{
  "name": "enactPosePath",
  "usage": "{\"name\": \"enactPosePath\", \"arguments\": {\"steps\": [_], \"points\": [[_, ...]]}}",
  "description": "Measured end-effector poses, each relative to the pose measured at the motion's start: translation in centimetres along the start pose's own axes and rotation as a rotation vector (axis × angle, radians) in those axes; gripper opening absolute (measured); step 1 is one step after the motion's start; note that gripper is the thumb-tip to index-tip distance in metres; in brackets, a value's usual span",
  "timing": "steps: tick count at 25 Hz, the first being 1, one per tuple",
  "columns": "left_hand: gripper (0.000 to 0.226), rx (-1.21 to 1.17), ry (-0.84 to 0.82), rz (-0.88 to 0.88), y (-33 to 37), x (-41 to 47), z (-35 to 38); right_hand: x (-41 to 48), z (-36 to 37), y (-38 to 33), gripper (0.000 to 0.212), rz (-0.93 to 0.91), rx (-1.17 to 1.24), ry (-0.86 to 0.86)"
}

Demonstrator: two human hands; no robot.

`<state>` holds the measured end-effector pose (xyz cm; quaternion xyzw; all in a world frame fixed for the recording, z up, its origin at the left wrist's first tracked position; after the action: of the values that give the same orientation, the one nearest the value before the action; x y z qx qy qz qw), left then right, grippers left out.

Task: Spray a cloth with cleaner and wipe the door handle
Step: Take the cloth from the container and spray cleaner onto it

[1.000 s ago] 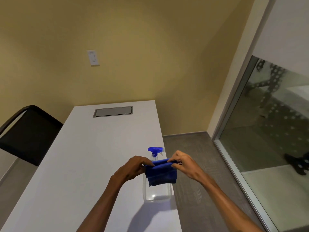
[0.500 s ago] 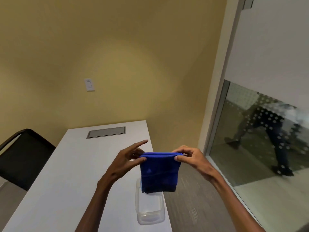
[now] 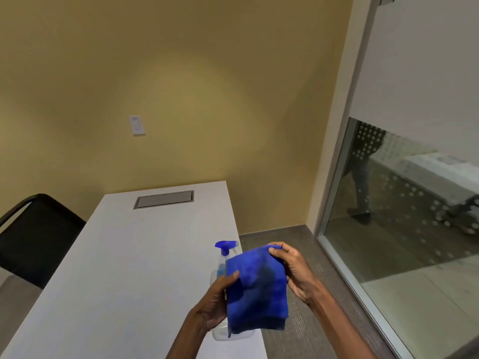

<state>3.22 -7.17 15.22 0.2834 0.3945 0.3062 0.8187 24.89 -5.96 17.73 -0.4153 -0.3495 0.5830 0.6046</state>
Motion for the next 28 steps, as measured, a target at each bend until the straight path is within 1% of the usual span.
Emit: {"name": "enactPosePath", "arguments": {"steps": [3,5,6,7,9,11,12,14,16,18,20,22,24,26,28], "points": [[0.122,0.073,0.018,0.061,0.6,0.4,-0.8,1.1,-0.3,1.1,0.018,0.018,-0.070,-0.052],[0.115,0.185,0.045,0.107,1.3,0.4,-1.8,1.8,-0.2,1.7,0.029,0.023,-0.202,-0.084],[0.107,0.248,0.066,0.117,1.8,0.3,-2.5,2.3,-0.1,2.2,0.032,0.030,-0.239,-0.085],[0.096,0.297,0.085,0.114,2.3,0.2,-3.2,2.7,0.1,2.8,0.034,0.032,-0.248,-0.071],[0.071,0.323,0.126,0.100,3.2,-0.1,-4.8,3.8,0.7,4.6,0.035,0.043,-0.239,0.029],[0.060,0.272,0.179,0.111,3.8,-0.4,-6.5,5.2,1.5,7.1,0.025,0.073,-0.339,0.135],[0.056,0.228,0.214,0.127,4.0,-0.5,-7.4,5.9,1.9,8.4,0.027,0.091,-0.440,0.143],[0.050,0.125,0.305,0.155,4.2,-0.8,-9.0,7.2,3.4,10.8,0.052,0.123,-0.629,0.101],[0.050,0.036,0.356,0.155,4.6,-1.1,-10.5,8.4,5.5,12.5,0.074,0.120,-0.752,0.123],[0.049,-0.022,0.360,0.141,5.1,-1.5,-11.5,9.6,7.5,13.8,0.088,0.084,-0.784,0.202],[0.046,-0.080,0.367,0.126,5.4,-1.6,-12.6,10.6,9.2,15.0,0.093,0.059,-0.764,0.274],[0.046,-0.137,0.370,0.119,5.6,-1.6,-13.3,11.7,10.1,16.1,0.096,0.048,-0.766,0.350],[0.052,-0.184,0.375,0.117,5.9,-1.3,-14.1,12.7,10.6,17.0,0.092,0.034,-0.732,0.446],[0.054,-0.217,0.375,0.111,6.3,-0.9,-14.7,13.9,10.9,17.7,0.081,0.027,-0.685,0.513],[0.051,-0.255,0.365,0.095,6.6,-0.4,-15.1,14.8,11.0,18.3,0.064,0.054,-0.643,0.522]]}}
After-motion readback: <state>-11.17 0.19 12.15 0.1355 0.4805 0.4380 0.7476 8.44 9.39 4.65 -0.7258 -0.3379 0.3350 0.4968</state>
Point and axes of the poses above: each hand's wrist, its own x-axis towards the middle knuckle, its own z-axis out of the palm, y = z × x, the point moved 1 cm from there along x, towards the middle knuckle, and after that the axes turned 9 degrees about -z, right-handed, at the moved point
